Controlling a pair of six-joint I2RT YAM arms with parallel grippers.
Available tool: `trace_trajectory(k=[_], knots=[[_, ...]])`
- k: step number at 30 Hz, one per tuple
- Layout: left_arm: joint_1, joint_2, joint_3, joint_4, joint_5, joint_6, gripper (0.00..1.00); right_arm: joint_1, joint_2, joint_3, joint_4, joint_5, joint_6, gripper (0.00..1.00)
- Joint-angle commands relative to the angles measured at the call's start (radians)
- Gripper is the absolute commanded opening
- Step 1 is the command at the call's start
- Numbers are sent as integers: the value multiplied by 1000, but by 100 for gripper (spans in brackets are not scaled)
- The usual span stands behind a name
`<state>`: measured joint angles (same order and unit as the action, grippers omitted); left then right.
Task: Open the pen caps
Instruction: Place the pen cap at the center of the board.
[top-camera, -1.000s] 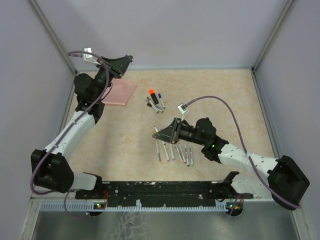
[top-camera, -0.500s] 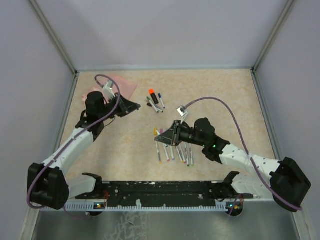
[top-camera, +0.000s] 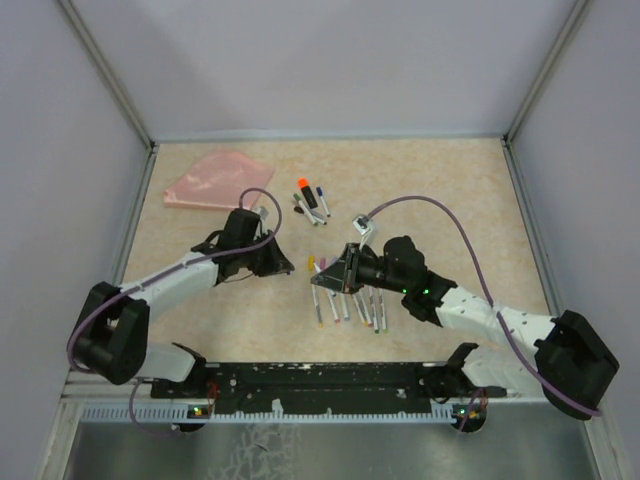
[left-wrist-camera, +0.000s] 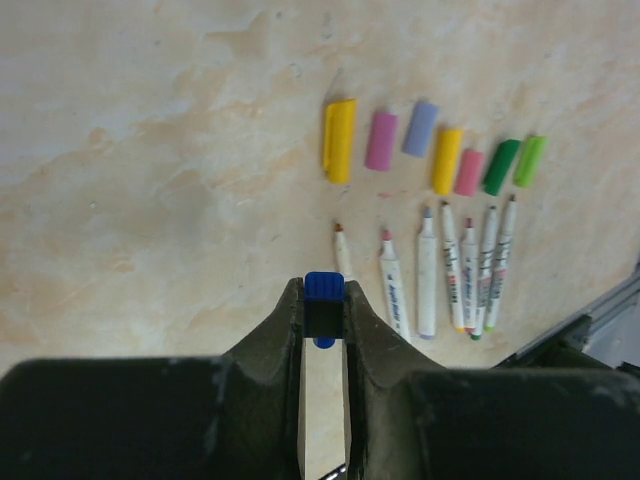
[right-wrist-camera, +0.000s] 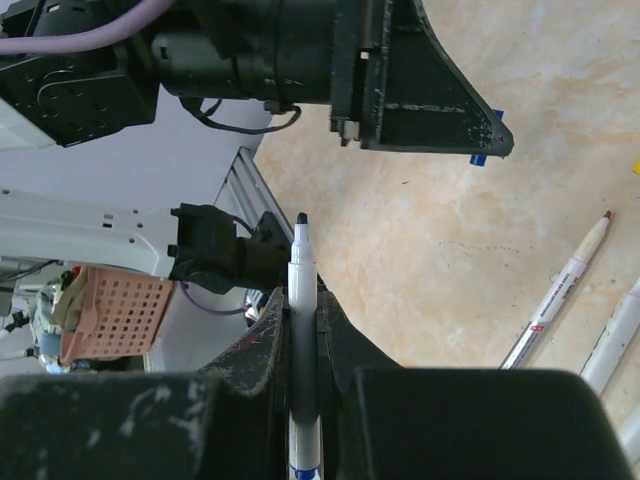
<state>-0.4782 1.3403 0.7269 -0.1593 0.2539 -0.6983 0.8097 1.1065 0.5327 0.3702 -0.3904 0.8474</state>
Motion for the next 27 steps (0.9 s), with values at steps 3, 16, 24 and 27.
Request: trace_trajectory(k=[3,16,24,27], knots=[[-15,136,81,-57,-113,67,5,2,-33,25,6,34,-8,0],[-22,343,216,-68,-47,130,20,2,-41,21,-5,42,-7,0],[-23,383,247,-66,-17,137,29,2,-32,26,-20,37,-19,0],[-22,383,246,-68,-16,135,33,2,-23,28,-22,33,-22,0]])
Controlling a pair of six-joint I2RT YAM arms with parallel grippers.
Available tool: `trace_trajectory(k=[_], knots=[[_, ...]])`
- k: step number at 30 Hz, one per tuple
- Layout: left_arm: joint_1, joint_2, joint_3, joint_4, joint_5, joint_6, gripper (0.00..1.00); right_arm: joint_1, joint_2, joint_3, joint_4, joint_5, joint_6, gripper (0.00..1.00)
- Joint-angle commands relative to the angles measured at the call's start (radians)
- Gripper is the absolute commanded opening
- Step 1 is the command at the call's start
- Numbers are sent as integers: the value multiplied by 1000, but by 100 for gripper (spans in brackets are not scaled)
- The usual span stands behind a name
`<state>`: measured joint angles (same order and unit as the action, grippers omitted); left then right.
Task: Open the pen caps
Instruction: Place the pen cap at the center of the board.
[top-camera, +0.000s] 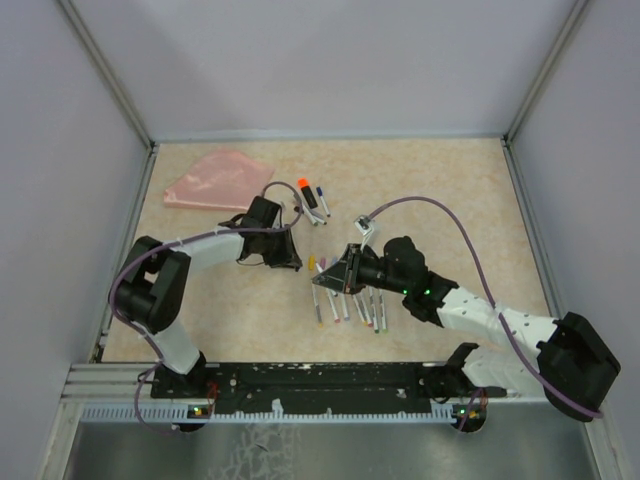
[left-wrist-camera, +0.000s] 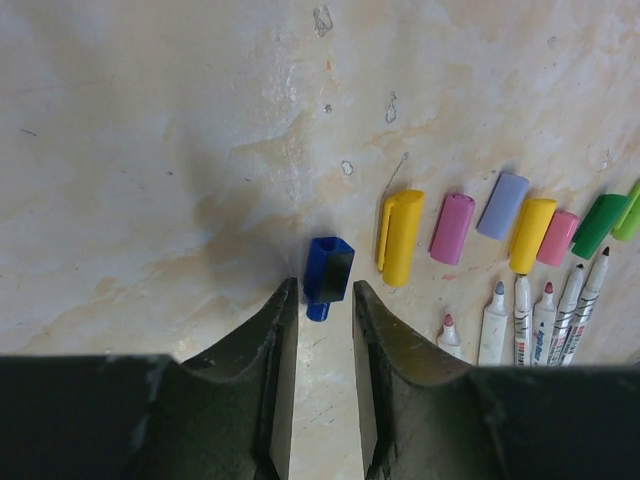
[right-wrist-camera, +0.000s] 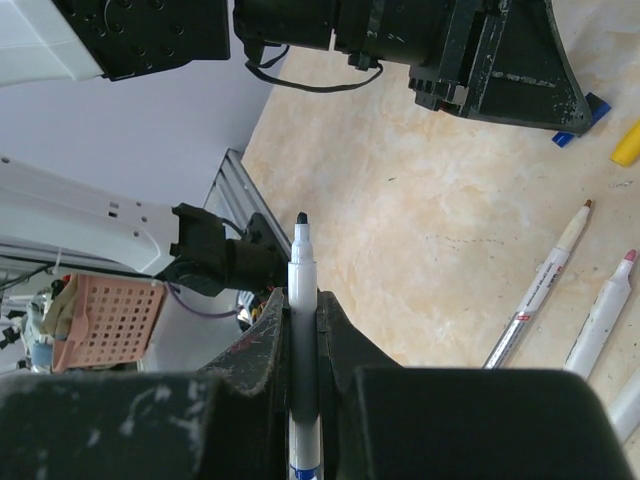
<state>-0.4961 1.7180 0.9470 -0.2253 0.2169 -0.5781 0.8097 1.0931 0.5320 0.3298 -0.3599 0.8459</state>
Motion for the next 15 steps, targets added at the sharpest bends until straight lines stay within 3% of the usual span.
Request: trace_trajectory(k=[1,8,15], knots=[[-5,4,25,-2,21,16,34,3,-8,30,20,3,-22,0],[-3,-53,39,-35,-27,31,38,4,25,40,3,-7,-30,0],[9,-261,34,-73,-116,58,47,45,88,66,-39,52,-22,0]])
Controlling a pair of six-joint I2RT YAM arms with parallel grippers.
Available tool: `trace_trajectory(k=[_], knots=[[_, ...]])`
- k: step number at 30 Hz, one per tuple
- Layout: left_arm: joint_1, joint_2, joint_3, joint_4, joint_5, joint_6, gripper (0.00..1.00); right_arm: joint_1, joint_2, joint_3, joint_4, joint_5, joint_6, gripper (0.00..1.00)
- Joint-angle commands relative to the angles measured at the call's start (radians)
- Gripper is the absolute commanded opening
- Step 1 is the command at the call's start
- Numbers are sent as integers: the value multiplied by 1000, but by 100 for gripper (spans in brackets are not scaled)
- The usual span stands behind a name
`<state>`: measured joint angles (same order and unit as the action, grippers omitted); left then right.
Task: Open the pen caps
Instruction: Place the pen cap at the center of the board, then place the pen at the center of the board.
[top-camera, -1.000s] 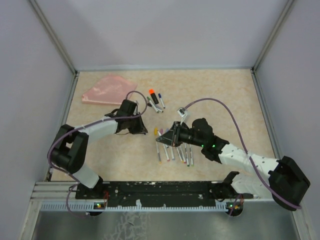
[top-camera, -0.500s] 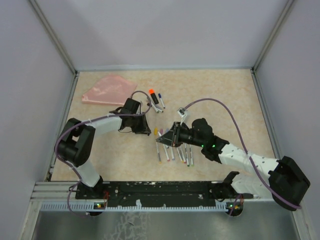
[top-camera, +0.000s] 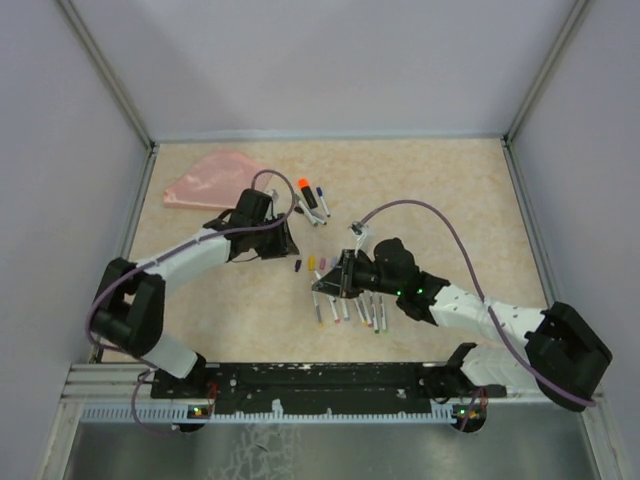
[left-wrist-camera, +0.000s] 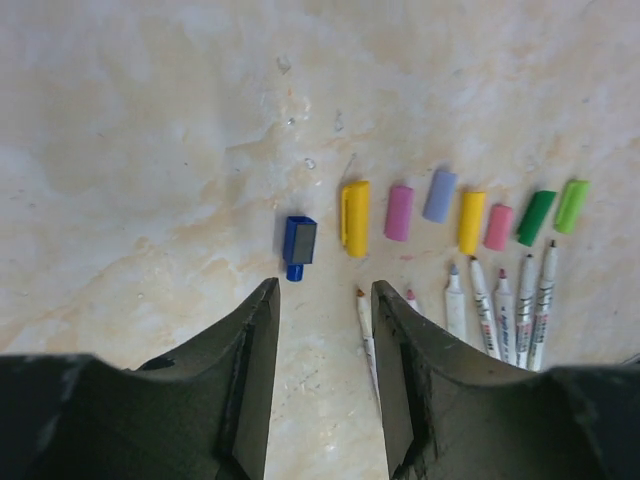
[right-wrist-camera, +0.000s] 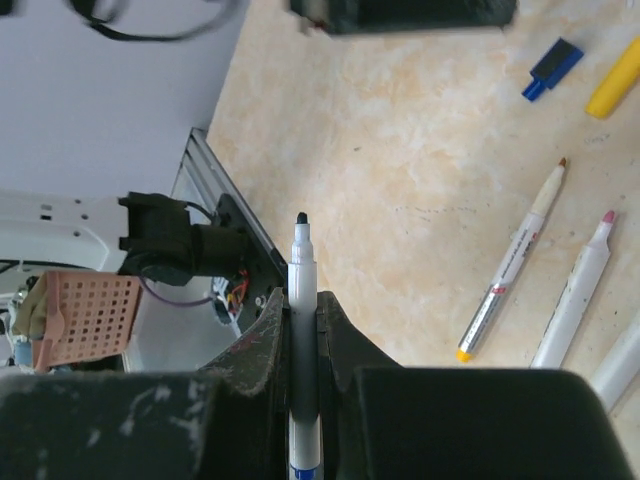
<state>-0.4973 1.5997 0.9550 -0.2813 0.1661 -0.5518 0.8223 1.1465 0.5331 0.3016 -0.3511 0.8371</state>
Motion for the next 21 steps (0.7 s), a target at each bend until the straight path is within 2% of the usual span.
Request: trace_trajectory(k=[1,4,8,10,21], knots=[[15,-184,16,-18,-81,34,49,46,50,75,-23,62,-15,0],[30,-306,-18,-41,-147,43,59,86,107,125,-82,125,-21,0],[37,-479,-84,-53,-230,67,86,126,213,202,-171,200,-9,0],[43,-558,-121,-59,-243,72,94,148,264,246,-206,241,-10,0],[45,-847,-217,-166,-253,86,96,295,629,658,-638,556,0,0]])
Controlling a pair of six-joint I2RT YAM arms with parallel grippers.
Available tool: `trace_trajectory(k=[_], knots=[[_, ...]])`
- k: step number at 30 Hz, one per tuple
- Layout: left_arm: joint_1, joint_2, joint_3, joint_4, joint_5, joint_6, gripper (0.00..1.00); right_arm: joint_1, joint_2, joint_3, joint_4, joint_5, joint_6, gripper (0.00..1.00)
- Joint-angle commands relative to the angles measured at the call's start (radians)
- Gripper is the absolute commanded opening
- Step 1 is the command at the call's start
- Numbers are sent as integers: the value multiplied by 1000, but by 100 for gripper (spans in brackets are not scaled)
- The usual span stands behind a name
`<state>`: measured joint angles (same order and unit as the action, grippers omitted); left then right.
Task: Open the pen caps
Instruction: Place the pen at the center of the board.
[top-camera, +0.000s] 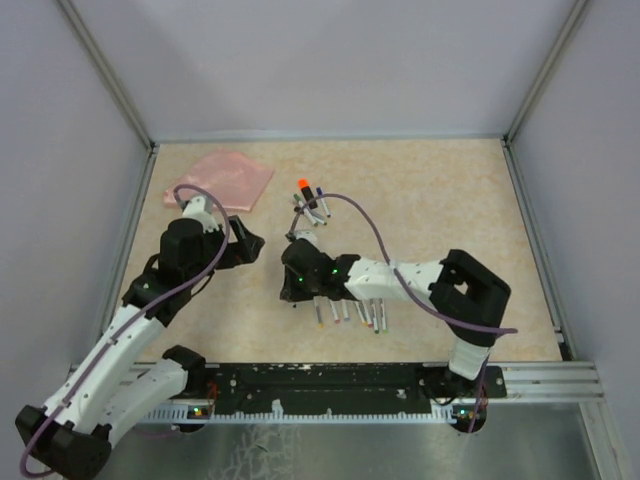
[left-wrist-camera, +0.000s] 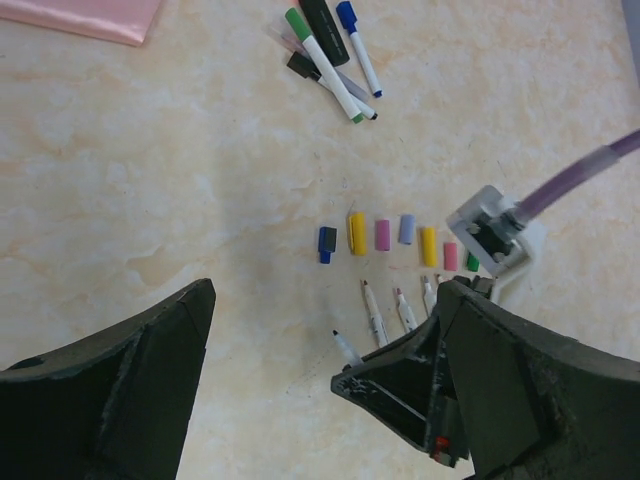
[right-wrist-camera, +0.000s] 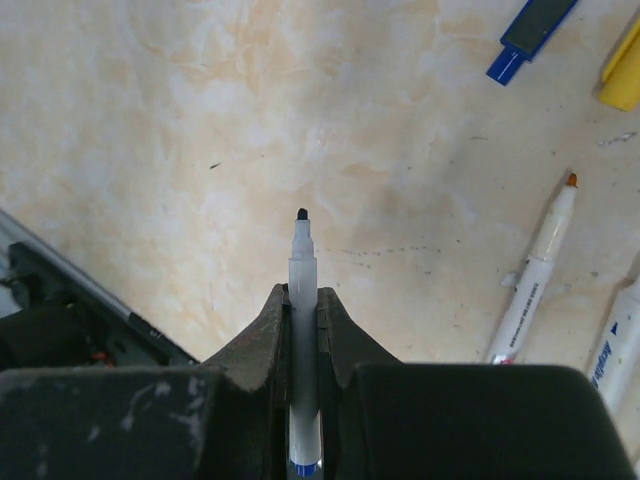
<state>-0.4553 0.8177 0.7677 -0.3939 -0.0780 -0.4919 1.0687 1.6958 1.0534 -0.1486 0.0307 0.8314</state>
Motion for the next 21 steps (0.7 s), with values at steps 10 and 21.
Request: trace_trajectory(k=[10,21], knots=[[3,-225,-85,-133,-22,50,96,122,261,344,-489,353,96,0],[3,-317,-93,-185,-27,38,96,151,312,376,-594,386,161,9]])
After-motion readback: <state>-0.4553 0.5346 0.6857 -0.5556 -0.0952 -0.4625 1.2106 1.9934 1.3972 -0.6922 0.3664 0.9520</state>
